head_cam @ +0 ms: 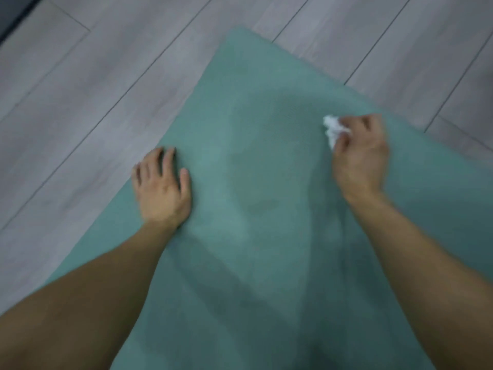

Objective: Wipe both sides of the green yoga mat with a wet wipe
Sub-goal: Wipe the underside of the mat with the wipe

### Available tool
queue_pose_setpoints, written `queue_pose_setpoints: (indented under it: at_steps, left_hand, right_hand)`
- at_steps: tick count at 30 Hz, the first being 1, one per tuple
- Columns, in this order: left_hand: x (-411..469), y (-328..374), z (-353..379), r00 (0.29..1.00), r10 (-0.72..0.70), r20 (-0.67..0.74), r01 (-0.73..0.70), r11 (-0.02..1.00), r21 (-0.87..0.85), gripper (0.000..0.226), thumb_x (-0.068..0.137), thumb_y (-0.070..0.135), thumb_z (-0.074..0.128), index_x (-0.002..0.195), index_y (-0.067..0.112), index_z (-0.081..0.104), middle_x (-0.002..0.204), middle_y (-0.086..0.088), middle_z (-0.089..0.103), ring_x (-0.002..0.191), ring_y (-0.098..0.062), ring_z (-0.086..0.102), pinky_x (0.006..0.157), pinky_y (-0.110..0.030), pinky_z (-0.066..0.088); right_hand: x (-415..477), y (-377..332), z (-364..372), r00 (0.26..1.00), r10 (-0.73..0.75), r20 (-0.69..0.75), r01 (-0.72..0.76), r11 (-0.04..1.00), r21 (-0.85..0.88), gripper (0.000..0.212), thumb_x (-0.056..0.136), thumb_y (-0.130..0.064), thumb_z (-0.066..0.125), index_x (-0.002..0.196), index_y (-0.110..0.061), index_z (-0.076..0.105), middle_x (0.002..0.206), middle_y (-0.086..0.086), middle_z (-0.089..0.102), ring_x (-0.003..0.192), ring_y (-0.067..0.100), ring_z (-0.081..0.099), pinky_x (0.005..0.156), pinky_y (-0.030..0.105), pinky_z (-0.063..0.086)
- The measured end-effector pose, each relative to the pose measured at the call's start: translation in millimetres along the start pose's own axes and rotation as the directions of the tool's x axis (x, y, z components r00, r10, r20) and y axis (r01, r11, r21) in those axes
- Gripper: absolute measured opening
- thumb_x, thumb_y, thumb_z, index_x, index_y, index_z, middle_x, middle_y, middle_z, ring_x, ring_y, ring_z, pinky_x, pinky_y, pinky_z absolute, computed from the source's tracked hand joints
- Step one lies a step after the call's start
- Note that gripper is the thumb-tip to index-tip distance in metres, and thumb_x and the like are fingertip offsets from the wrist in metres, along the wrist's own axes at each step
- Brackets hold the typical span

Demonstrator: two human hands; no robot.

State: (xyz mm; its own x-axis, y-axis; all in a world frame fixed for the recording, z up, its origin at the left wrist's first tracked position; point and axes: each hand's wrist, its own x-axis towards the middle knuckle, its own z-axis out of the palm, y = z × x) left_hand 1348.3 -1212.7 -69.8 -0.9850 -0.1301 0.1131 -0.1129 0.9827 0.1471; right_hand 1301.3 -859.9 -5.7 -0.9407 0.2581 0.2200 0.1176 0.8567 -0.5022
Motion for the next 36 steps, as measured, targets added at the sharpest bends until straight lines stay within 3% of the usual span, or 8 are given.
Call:
queue_pose_setpoints:
  at_steps: [5, 11, 17, 20, 25, 29, 32, 36]
  left_hand:
    - [0, -8, 13, 0.998, 0.013, -0.054, -0.016, 0.998, -0.064, 0.052, 0.1, 0.039, 0.052, 0.148, 0.016, 0.053, 0.157, -0.014, 0.044, 0.149, -0.036, 0.037, 0.125, -0.057, 0.022]
    - [0, -1, 6, 0.999, 0.003, -0.034, -0.006, 0.997, -0.082, 0.055, 0.097, 0.037, 0.056, 0.147, 0.015, 0.056, 0.158, -0.016, 0.044, 0.149, -0.038, 0.038, 0.121, -0.06, 0.026]
    - [2, -1, 5, 1.0, -0.005, -0.016, 0.004, 0.997, -0.073, 0.056, 0.095, 0.036, 0.057, 0.146, 0.013, 0.056, 0.159, -0.017, 0.042, 0.151, -0.039, 0.035, 0.122, -0.06, 0.024]
    - [3, 0, 2, 1.0, 0.006, -0.001, -0.006, 0.996, -0.085, 0.057, 0.095, 0.036, 0.056, 0.147, 0.013, 0.055, 0.159, -0.018, 0.042, 0.151, -0.039, 0.035, 0.121, -0.061, 0.025]
    - [2, 1, 3, 1.0, -0.007, 0.012, 0.008, 0.997, -0.07, 0.057, 0.095, 0.037, 0.055, 0.148, 0.013, 0.055, 0.161, -0.018, 0.04, 0.152, -0.039, 0.034, 0.121, -0.061, 0.024]
    - [2, 1, 2, 1.0, -0.012, 0.002, 0.013, 0.997, -0.079, 0.057, 0.095, 0.035, 0.057, 0.147, 0.012, 0.056, 0.16, -0.018, 0.042, 0.152, -0.039, 0.034, 0.123, -0.061, 0.022]
    - [2, 1, 2, 1.0, -0.013, 0.011, 0.013, 0.996, -0.089, 0.058, 0.094, 0.035, 0.057, 0.147, 0.011, 0.056, 0.16, -0.018, 0.041, 0.152, -0.039, 0.034, 0.124, -0.061, 0.021]
    - [3, -1, 1, 1.0, -0.008, 0.025, 0.01, 0.997, -0.071, 0.06, 0.095, 0.037, 0.056, 0.15, 0.012, 0.055, 0.162, -0.018, 0.04, 0.152, -0.039, 0.034, 0.124, -0.06, 0.022]
  right_hand:
    - [-23, -47, 61, 0.993, 0.076, -0.093, -0.066, 0.992, 0.106, 0.024, 0.091, -0.003, 0.059, 0.109, -0.008, 0.075, 0.104, 0.016, 0.064, 0.091, 0.034, 0.062, 0.085, 0.036, 0.046]
    - [-49, -129, 112, 0.731, -0.593, 0.337, 0.54, 0.805, 0.244, 0.017, 0.1, -0.011, 0.059, 0.107, -0.005, 0.073, 0.098, 0.013, 0.059, 0.091, 0.033, 0.057, 0.067, 0.048, 0.055]
    - [66, -70, 76, 0.975, 0.044, -0.22, -0.043, 0.999, 0.01, 0.023, 0.09, -0.011, 0.054, 0.097, -0.007, 0.075, 0.101, 0.015, 0.062, 0.094, 0.032, 0.061, 0.082, 0.034, 0.046]
    - [19, -124, 112, 1.0, 0.006, -0.015, -0.004, 0.993, 0.116, 0.02, 0.092, -0.005, 0.059, 0.104, -0.005, 0.076, 0.101, 0.017, 0.063, 0.09, 0.036, 0.063, 0.083, 0.041, 0.053]
    - [-27, -160, 126, 0.611, -0.647, 0.456, 0.53, 0.762, 0.371, 0.022, 0.088, -0.008, 0.069, 0.109, -0.004, 0.076, 0.102, 0.016, 0.062, 0.097, 0.036, 0.061, 0.08, 0.047, 0.058]
    - [73, -118, 103, 0.95, -0.312, 0.022, 0.309, 0.948, 0.075, 0.03, 0.091, -0.015, 0.052, 0.105, -0.003, 0.076, 0.101, 0.021, 0.064, 0.094, 0.038, 0.063, 0.08, 0.043, 0.053]
    - [95, -118, 109, 0.975, 0.033, -0.222, -0.02, 0.998, 0.063, 0.028, 0.091, -0.006, 0.052, 0.109, -0.003, 0.074, 0.108, 0.02, 0.063, 0.099, 0.037, 0.063, 0.085, 0.032, 0.045]
    - [6, -174, 158, 0.922, -0.313, 0.227, 0.275, 0.944, 0.185, 0.03, 0.091, -0.001, 0.049, 0.107, -0.002, 0.074, 0.103, 0.017, 0.061, 0.094, 0.038, 0.057, 0.078, 0.049, 0.054]
